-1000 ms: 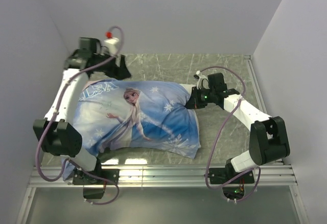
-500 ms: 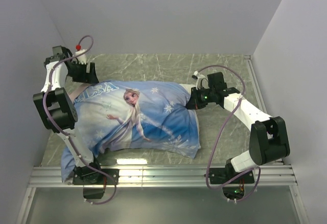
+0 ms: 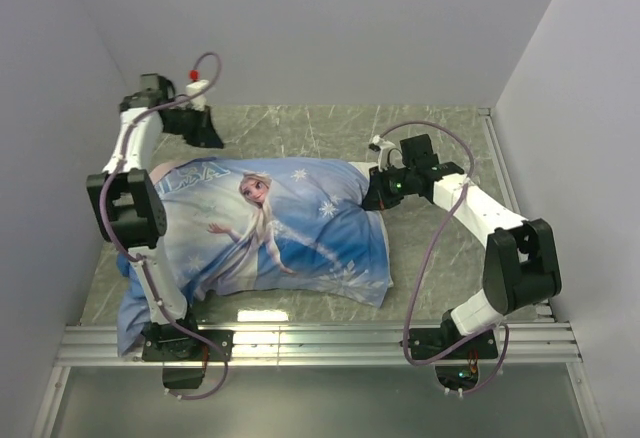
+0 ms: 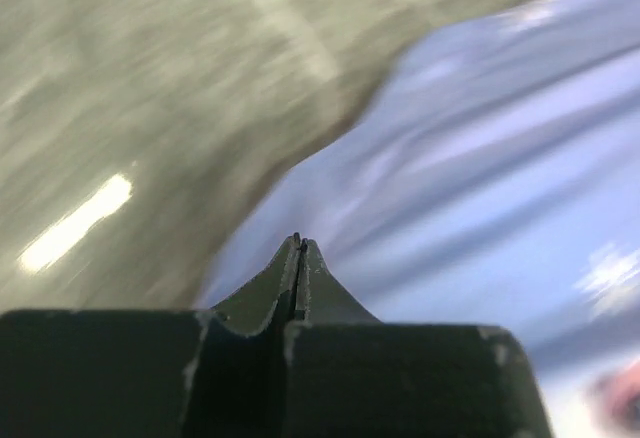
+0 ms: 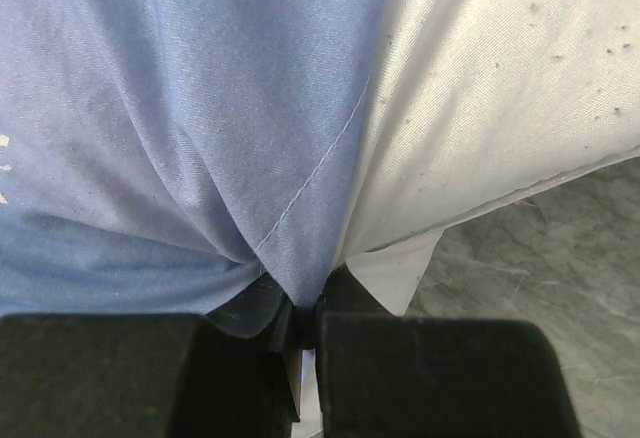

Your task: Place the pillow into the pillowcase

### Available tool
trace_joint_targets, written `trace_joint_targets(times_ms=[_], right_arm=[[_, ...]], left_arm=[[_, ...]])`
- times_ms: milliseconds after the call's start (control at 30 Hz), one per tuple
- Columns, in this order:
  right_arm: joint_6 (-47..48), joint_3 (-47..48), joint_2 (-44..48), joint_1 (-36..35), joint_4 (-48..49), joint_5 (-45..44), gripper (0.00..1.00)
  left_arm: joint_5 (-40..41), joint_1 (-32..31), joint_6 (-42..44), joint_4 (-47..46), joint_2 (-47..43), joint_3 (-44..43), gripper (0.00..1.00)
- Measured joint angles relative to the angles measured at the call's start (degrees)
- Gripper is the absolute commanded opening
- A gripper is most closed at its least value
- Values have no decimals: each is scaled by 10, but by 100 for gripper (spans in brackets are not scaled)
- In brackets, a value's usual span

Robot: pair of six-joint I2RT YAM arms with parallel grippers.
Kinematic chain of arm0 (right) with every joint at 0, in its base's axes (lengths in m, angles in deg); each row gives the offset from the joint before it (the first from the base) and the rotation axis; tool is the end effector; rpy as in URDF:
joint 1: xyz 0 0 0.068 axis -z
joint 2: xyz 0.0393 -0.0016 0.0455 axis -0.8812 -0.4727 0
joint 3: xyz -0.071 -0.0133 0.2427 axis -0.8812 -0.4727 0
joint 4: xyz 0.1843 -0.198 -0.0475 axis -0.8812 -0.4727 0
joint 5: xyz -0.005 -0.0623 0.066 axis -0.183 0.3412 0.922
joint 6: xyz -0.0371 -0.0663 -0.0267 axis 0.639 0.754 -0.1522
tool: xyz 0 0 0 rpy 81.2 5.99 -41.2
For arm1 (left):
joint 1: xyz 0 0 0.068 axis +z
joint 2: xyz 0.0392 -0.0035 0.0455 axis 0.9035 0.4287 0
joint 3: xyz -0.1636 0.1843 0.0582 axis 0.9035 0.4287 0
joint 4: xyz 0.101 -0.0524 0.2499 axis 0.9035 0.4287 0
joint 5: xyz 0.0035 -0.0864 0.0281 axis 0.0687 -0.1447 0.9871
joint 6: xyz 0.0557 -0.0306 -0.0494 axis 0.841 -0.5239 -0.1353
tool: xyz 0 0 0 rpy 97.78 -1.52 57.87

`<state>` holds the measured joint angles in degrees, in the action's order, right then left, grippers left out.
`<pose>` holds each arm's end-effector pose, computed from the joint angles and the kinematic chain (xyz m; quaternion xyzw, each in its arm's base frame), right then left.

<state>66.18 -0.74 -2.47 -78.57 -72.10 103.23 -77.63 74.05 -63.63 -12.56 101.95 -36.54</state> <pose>0.3197 0.1395 0.1916 -0.2560 0.8684 0.3292 0.2684 0.4505 0.0248 0.2459 0.1976 0.8785 -0.2966 0.3181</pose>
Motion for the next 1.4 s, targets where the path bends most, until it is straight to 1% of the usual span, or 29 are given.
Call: trace_joint_targets(times_ms=[67,100,133,167,233,333,467,533,600,700,900,967,1000,1067,1167,1200,1267,1400], right_arm=[[4,11,-9,-3,-3,-3,0],[6,15,-11,-4,-3,-5,0],[8,16,-11,-5,-4,-6,0],[11,16,-11,-5,-5,-8,0],[17,16,-11,-6,-7,-10,0],[28,15,-8,-7,-10,-12,0],[43,13,-1,-7,-14,-18,0],[51,10,2,-8,-16,-23,0],[57,10,3,-9,-18,-27,0],[66,10,3,-9,-20,-30,0],[73,10,3,-9,-22,-30,0],[74,10,3,-9,-22,-30,0],[75,10,3,-9,-22,-30,0],[76,10,3,-9,-23,-30,0],[77,12,3,-9,-24,-30,0],[78,13,3,-9,-25,-30,0],[81,15,3,-9,-29,-32,0],[82,16,3,-9,-32,-33,0]], left_arm=[[-7,-46,-11,-15,0,-2,42],[-12,-64,-19,-20,0,-2,57],[-15,-78,-27,-24,0,-3,76],[-15,-87,-41,-30,-2,-3,78],[2,-76,-52,-37,-7,-3,78],[50,-10,-36,-29,-25,-3,79],[122,96,25,9,-64,-3,81],[152,123,64,23,-93,14,81],[174,129,97,38,-126,44,81],[190,125,136,62,-148,73,81],[213,134,178,80,-139,89,81],[217,137,185,80,-137,90,79],[219,139,188,80,-135,90,76],[223,139,194,79,-131,90,74],[220,138,200,89,-110,79,77],[214,138,204,99,-98,65,81],[197,139,212,108,-82,44,82],[168,139,229,128,-84,39,84]])
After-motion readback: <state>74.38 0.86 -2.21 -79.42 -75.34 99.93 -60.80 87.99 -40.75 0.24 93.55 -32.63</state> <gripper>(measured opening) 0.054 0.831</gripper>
